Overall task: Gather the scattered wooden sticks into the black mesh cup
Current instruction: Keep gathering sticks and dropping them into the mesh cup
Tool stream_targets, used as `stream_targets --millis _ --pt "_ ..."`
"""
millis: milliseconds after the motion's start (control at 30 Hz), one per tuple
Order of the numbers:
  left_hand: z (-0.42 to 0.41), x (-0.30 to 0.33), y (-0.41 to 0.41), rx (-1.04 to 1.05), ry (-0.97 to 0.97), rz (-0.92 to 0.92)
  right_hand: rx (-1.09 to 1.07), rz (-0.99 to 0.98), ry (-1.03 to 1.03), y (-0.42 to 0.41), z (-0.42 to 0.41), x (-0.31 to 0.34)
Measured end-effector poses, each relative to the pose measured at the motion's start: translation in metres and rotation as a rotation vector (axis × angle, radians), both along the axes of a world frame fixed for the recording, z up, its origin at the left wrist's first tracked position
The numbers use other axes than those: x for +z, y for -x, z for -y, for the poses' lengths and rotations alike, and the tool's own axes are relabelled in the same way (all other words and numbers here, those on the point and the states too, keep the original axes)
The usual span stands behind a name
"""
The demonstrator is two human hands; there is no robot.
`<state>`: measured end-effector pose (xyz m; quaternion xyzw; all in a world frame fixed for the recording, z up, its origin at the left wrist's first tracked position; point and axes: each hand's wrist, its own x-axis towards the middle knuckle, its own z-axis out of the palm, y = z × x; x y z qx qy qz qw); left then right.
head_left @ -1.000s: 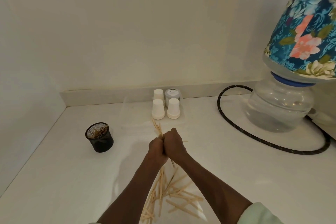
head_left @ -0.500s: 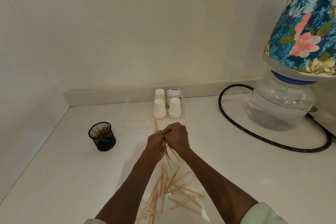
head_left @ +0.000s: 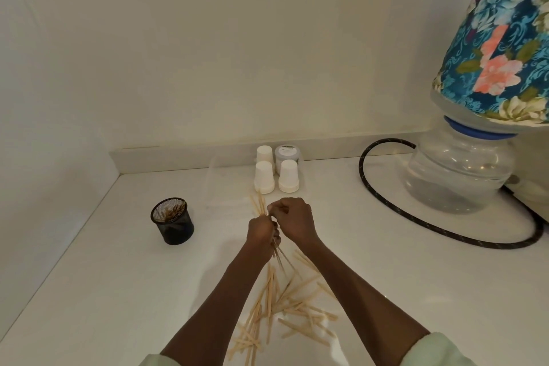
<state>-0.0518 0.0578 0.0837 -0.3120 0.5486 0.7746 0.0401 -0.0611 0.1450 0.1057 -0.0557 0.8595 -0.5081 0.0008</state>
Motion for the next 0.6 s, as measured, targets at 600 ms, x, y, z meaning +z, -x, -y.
stream_targets --millis 600 --pt "-0.012 0.041 0.011 0.133 -0.072 -0.410 -0.055 0.852 1.425 -0.032 0.001 -0.008"
